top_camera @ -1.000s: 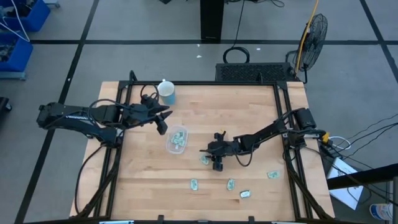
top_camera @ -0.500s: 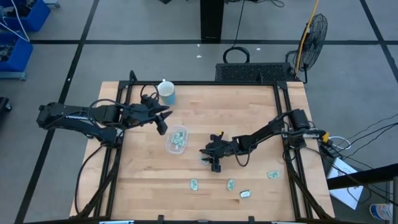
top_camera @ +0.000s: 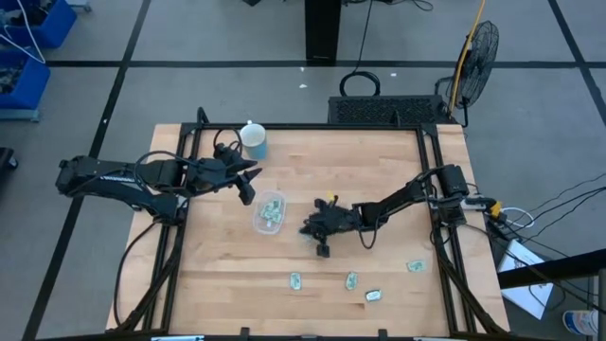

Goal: Pick and place Stevia / Truvia into bins
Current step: Put the light green stevia packet into the transparent container

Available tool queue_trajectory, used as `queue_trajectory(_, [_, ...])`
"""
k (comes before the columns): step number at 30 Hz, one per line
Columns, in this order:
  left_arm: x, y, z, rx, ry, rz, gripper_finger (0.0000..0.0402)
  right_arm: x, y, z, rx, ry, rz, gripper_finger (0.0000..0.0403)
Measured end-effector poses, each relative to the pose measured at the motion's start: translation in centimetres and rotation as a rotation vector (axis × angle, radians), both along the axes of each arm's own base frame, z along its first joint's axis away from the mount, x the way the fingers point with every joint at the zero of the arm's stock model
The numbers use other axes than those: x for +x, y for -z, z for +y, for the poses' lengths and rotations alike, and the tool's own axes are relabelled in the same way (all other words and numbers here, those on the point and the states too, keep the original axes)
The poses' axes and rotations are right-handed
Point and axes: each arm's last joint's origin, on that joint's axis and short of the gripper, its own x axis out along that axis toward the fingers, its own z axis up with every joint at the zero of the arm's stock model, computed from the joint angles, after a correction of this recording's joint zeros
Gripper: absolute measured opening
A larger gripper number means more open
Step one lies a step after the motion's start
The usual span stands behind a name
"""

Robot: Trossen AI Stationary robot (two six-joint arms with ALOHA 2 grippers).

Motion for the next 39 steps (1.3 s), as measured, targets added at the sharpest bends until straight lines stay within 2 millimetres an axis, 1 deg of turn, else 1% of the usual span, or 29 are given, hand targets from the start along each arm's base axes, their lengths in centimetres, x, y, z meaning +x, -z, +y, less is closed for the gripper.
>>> queue_trajectory(2, [0.0,0.0,0.1,0.011,-0.019,-0.004,0.0117,1.3,-1.8,-0.5,-0.026,0.001,-0.092,0.0011])
queue_trajectory(3, [0.0,-0.1,0.1,0.015,-0.025,-0.007,0.0117,2.3,-3.0,-0.8,-0.047,0.0,-0.14,0.0011])
queue_trajectory(5, [0.0,-0.1,0.1,0.026,-0.034,-0.008,0.0117,3.9,-5.1,-1.2,-0.095,-0.008,-0.186,0.0006])
queue_trajectory(7, [0.0,-0.2,0.1,0.026,-0.034,-0.016,0.0117,5.7,-6.7,-1.5,-0.138,-0.016,-0.171,0.0003])
queue_trajectory(9, [0.0,-0.2,0.2,0.023,-0.041,-0.02,0.0117,7.4,-7.5,-1.7,-0.151,-0.017,-0.121,0.0004])
queue_trajectory(12, [0.0,-0.2,0.2,0.023,-0.042,-0.023,0.0117,9.5,-6.5,-1.8,-0.168,-0.025,-0.055,0.0006])
queue_trajectory(14, [0.0,-0.2,0.2,0.023,-0.042,-0.023,0.0118,10.2,-5.0,-1.9,-0.172,-0.027,-0.009,0.0005])
queue_trajectory(16, [0.0,-0.2,0.1,0.022,-0.04,-0.018,0.0117,11.0,-4.1,-2.2,-0.169,-0.02,-0.009,0.0005])
queue_trajectory(19, [0.0,-0.1,0.0,0.02,-0.033,-0.01,0.0117,11.3,-3.4,-3.0,-0.129,0.018,0.005,0.001])
queue_trajectory(23, [-0.1,0.0,0.0,0.017,-0.026,0.002,0.0117,11.2,-3.0,-3.8,-0.098,0.049,0.047,0.004])
queue_trajectory(26, [-0.1,0.0,0.0,0.015,-0.023,0.005,0.0117,11.0,-2.7,-3.6,-0.094,0.034,0.084,0.0074])
queue_trajectory(30, [-0.1,0.1,0.0,0.01,-0.018,0.008,0.0118,10.9,-2.8,-3.0,-0.052,-0.04,0.09,0.0115])
queue_trajectory(32, [-0.1,0.1,0.0,0.009,-0.017,0.008,0.0117,10.6,-3.6,-2.5,-0.047,-0.062,0.102,0.0128])
queue_trajectory(34, [-0.1,0.1,0.0,0.01,-0.017,0.009,0.0117,10.1,-5.2,-2.1,-0.05,-0.074,0.098,0.0134])
queue_trajectory(37, [-0.1,0.1,-0.1,-0.002,0.003,0.012,0.0118,8.5,-8.0,-1.2,-0.057,-0.1,0.172,0.0135])
queue_trajectory(39, [-0.1,0.2,-0.1,-0.016,0.027,0.019,0.0118,6.7,-9.3,-0.5,-0.052,-0.115,0.27,0.0131])
